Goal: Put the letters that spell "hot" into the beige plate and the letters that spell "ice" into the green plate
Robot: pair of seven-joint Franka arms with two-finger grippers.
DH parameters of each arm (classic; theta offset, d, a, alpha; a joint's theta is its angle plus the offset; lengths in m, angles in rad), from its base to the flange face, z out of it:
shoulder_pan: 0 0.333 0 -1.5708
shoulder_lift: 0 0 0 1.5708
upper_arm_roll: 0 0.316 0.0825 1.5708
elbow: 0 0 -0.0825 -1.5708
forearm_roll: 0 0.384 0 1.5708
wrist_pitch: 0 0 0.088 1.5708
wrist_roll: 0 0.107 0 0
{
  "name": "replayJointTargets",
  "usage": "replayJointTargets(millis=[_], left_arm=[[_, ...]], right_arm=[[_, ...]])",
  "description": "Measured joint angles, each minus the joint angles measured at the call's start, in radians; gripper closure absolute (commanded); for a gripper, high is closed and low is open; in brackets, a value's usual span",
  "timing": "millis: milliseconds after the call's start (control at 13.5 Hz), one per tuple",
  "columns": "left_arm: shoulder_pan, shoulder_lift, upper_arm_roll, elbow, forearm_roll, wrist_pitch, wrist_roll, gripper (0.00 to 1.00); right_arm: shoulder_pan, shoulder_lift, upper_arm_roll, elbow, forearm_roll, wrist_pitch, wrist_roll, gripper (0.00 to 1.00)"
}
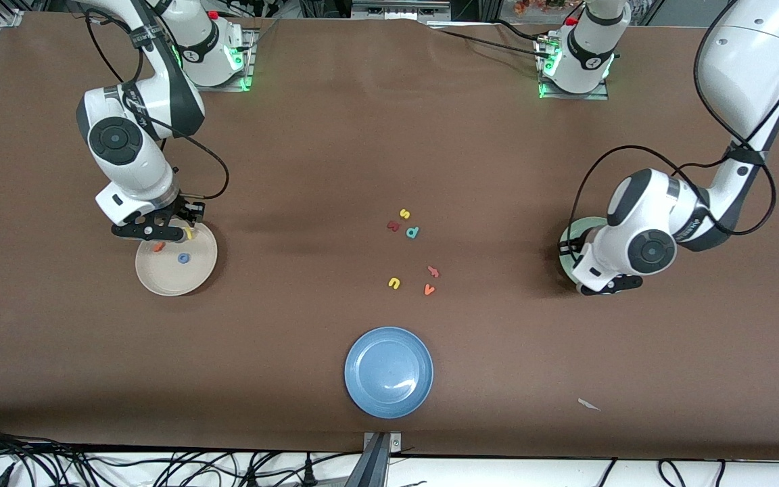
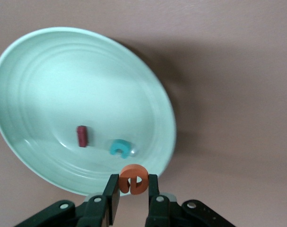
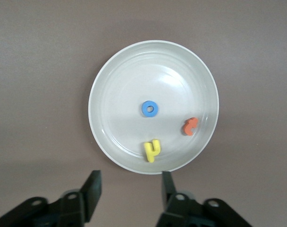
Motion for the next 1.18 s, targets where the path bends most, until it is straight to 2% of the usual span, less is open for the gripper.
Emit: replayJointTargets(millis=[148,444,666,740,814,888,1036,1184], left_arm=[[0.034,0.0,0.001,-0.019,0.001,-0.003,0.063,0.77],[0.104,0.002,0.003,-0.058,0.019,-0.004,0.177,0.75],[0.153,0.003,0.005,-0.069,0.036,-0.003,0.256,0.67],[0.167,0.004,0.005,-0.07,0.037,-0.003,0.273,0.58],[0.174,0.006,0.005,-0.071,0.037,-0.001,0.282,0.26],[0.175,0.008,0.004,-0.072,0.037,0.0,0.287,0.01],[0.175,0.009,0.003,-0.073,0.037,0.001,0.289,0.0],[0.173,0.009,0.001,-0.073,0.037,0.003,0.29,0.0]], right_arm=[[0.0,0.0,0.0,0.0,0.0,0.0,0.0,0.01],[0.0,-0.004,0.0,0.01,0.004,-0.005,0.0,0.0],[0.0,-0.014,0.017,0.105,0.088,-0.119,-0.006,0.0],[0.0,-0.018,0.025,0.159,0.108,-0.195,-0.011,0.0],[0.0,-0.023,0.032,0.218,0.121,-0.281,-0.024,0.0],[0.0,-0.028,0.037,0.284,0.141,-0.374,-0.058,0.0],[0.0,-0.034,0.03,0.412,0.196,-0.53,-0.151,0.0],[-0.002,-0.041,-0.028,0.508,0.23,-0.637,-0.243,0.0]])
